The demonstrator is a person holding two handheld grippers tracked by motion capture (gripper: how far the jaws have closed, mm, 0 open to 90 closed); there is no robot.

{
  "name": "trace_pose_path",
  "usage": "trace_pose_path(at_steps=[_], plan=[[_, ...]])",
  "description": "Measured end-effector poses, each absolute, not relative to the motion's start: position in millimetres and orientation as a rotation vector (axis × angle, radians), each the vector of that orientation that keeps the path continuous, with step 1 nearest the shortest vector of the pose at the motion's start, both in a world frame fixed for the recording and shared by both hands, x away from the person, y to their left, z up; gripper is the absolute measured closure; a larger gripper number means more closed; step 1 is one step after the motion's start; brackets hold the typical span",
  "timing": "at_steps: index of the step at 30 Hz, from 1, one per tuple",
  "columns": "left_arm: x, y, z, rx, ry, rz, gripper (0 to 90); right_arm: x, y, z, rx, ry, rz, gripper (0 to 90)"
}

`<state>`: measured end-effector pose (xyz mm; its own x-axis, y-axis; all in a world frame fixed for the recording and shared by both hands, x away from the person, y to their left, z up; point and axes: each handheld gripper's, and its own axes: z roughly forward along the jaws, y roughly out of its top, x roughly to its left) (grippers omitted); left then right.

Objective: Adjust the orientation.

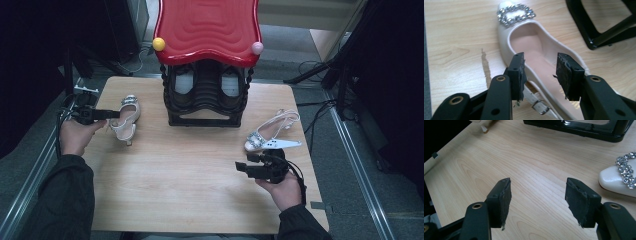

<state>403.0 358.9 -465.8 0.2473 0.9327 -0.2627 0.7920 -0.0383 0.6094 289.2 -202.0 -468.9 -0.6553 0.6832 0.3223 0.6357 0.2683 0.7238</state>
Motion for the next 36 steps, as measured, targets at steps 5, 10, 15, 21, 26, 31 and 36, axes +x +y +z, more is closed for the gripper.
trace_pose_path(at_steps=[5,10,15,21,26,31,36], plan=[[409,360,-476,1.867,1.608,0.255,57.7,286,-205,-469,1.293,2.449,1.353,38.3],[416,360,-488,1.870,1.638,0.219,58.0,283,-209,-470,1.311,2.436,1.344,37.8],[421,358,-498,1.852,1.654,0.194,62.3,280,-213,-471,1.323,2.422,1.337,37.4],[421,359,-498,1.867,1.684,0.232,77.4,279,-216,-472,1.339,2.416,1.327,37.4],[420,362,-498,1.829,1.712,0.211,86.2,279,-213,-472,1.331,2.425,1.320,37.2],[418,363,-491,1.787,1.681,0.160,86.5,279,-211,-473,1.320,2.432,1.321,37.1],[412,362,-484,1.780,1.651,0.150,86.7,280,-212,-472,1.317,2.428,1.324,37.2]])
